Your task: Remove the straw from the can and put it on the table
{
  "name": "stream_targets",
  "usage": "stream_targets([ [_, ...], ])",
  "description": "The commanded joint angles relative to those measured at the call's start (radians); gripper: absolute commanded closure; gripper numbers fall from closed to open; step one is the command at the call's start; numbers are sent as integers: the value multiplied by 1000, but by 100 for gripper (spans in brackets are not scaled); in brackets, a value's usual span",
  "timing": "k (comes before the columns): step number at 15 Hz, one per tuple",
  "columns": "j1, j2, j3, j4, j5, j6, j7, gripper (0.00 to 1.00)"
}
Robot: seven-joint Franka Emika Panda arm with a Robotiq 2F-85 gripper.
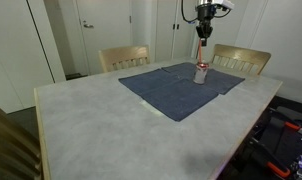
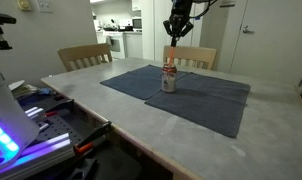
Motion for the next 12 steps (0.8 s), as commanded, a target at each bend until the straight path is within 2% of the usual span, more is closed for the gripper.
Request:
stream_targets([
  [1,-5,-18,-4,34,-38,-69,49,100],
  [4,-2,-30,-7,52,-69,-104,72,100],
  [5,-1,-31,-6,58,-74,-114,77,74],
  [7,2,-24,-2,69,-78,-137,86,67],
  [12,12,-19,14,61,-66,-167,96,31],
])
